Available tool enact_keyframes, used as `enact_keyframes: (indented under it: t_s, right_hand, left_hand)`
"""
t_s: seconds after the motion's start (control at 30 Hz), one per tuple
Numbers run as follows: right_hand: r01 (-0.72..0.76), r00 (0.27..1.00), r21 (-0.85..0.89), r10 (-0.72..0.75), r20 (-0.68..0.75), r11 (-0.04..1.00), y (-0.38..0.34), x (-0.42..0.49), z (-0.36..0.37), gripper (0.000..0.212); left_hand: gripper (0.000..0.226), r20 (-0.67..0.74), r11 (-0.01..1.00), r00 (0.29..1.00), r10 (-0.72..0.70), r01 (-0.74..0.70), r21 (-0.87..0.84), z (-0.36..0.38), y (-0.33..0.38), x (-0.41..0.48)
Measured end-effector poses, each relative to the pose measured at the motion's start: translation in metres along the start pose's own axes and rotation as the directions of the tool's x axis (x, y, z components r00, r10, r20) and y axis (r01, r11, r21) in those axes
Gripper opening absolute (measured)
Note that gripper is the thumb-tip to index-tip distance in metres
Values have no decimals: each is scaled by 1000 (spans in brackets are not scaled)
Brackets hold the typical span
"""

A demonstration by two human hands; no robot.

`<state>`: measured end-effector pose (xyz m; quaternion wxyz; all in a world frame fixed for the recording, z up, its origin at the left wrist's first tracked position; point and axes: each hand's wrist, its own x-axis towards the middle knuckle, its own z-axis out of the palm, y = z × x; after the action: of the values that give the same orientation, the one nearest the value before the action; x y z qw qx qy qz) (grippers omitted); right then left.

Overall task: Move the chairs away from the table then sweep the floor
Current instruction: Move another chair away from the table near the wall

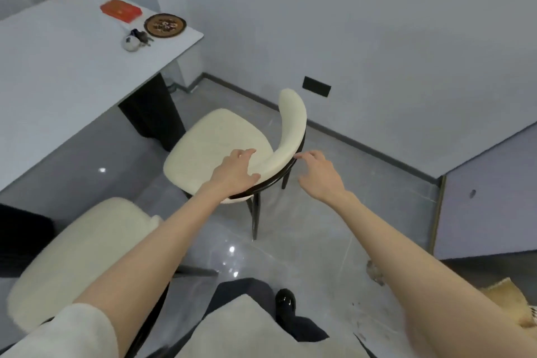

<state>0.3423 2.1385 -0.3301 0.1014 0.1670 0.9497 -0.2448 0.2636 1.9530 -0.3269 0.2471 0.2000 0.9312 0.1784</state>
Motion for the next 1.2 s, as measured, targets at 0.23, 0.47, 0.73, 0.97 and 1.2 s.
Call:
enact_keyframes:
  t_s: [0.23,0.47,0.73,0.97,1.2]
  right_hand:
    - [217,954,-254,-149,262,943,20,112,-2,61]
    - [478,826,-478,-192,530,737,40,207,-2,69]
    - [770,621,-497,-293,727,399,48,274,12,67]
    - [935,352,-346,-320,880,77,44,302,15,56]
    - [959,231,-270,-321,918,-81,58,337,-8,52]
  left_hand:
    - [84,181,985,970,-161,170,-36,20,-1,71]
    - [90,344,968,904,-253,237,87,44,-4,138]
    - [83,433,907,799,-419,340,249,61,12,169]
    - [79,399,779,669,-627,533,329,59,39,185]
    - [68,298,731,667,-683,617,292,62,82,202]
